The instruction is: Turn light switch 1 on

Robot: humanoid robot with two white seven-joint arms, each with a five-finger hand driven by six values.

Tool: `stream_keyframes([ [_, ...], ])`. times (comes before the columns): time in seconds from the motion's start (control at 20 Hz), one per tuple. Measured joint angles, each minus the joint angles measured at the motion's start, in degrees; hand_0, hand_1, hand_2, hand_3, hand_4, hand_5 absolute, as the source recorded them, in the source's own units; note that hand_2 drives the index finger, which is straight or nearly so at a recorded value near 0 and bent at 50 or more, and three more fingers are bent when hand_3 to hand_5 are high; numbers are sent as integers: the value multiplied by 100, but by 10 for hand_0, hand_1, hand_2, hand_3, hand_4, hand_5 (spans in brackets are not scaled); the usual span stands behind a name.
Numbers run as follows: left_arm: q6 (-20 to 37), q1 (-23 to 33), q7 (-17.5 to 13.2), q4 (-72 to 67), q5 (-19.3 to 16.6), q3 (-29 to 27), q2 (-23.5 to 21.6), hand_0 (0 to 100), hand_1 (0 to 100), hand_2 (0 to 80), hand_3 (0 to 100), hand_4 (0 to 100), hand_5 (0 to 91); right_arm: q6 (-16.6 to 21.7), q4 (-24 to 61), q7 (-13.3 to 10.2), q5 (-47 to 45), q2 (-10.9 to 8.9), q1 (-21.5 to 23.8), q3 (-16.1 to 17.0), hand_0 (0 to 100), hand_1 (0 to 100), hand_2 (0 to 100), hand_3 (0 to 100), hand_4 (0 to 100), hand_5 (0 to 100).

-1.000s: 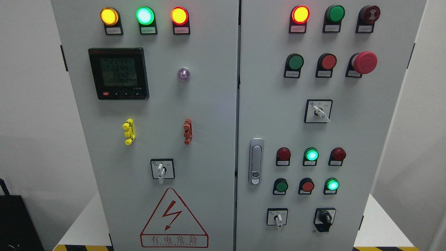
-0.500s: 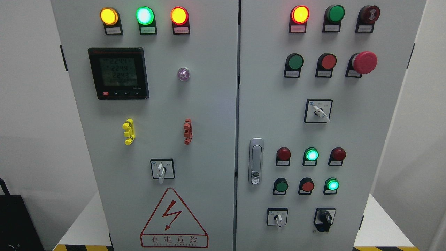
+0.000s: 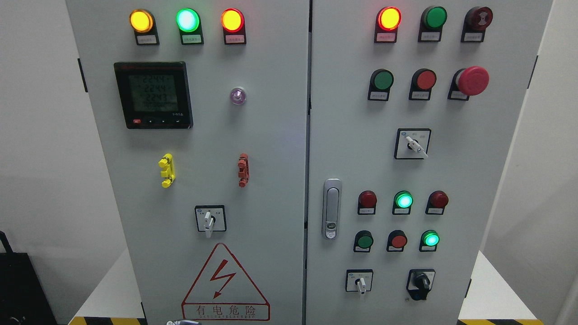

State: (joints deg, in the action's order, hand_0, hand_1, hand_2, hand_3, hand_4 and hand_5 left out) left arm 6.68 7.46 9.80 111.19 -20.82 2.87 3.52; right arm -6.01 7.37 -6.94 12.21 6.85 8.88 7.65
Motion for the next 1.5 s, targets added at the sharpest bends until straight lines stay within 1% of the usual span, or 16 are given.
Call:
stream_keyframes([
  [0.05, -2, -39, -6, 29, -5, 19, 14, 464, 299, 458, 769, 836, 712, 0, 0, -3, 0, 0, 0, 0, 53, 0, 0, 0, 0, 0],
  [0.25, -5, -137, -332, 90, -16, 43, 58, 469, 292, 458, 771, 835, 707, 0, -1, -23, 0, 0, 0, 0, 53, 0, 0, 0, 0, 0],
  [0.45, -17, -187, -408, 134, -20, 30, 91, 462, 290, 458, 776, 833, 710, 0, -1, -29, 0, 0, 0, 0, 53, 0, 0, 0, 0, 0],
  [0.55, -23, -208, -224, 152, -19, 28, 105, 440, 295, 465, 787, 840, 719, 0, -1, -13, 0, 0, 0, 0, 53, 0, 0, 0, 0, 0],
  [0.7, -278, -226, -54, 175, 52, 32, 122, 419, 292, 473, 806, 855, 741, 0, 0, -5, 1, 0, 0, 0, 53, 0, 0, 0, 0, 0],
  [0.9, -706, -283, -10, 195, 333, 34, 141, 402, 292, 473, 816, 865, 756, 0, 0, -4, 1, 0, 0, 0, 53, 0, 0, 0, 0, 0],
  [1.05, -901, -364, 15, 205, 472, 36, 160, 393, 292, 473, 822, 868, 759, 0, 0, -2, 0, 0, 0, 0, 54, 0, 0, 0, 0, 0],
  [1.2, -1066, -510, 35, 213, 547, 38, 175, 377, 291, 470, 827, 872, 769, 0, 0, 0, 0, 0, 0, 0, 54, 0, 0, 0, 0, 0],
  [1.3, -1132, -581, 42, 218, 574, 40, 186, 360, 311, 470, 833, 875, 773, 0, 0, 0, 0, 0, 0, 0, 53, 0, 0, 0, 0, 0],
  [1.5, -1177, -667, 53, 229, 586, 43, 206, 336, 320, 470, 840, 879, 785, 0, 0, 2, 1, 0, 0, 0, 53, 0, 0, 0, 0, 0],
])
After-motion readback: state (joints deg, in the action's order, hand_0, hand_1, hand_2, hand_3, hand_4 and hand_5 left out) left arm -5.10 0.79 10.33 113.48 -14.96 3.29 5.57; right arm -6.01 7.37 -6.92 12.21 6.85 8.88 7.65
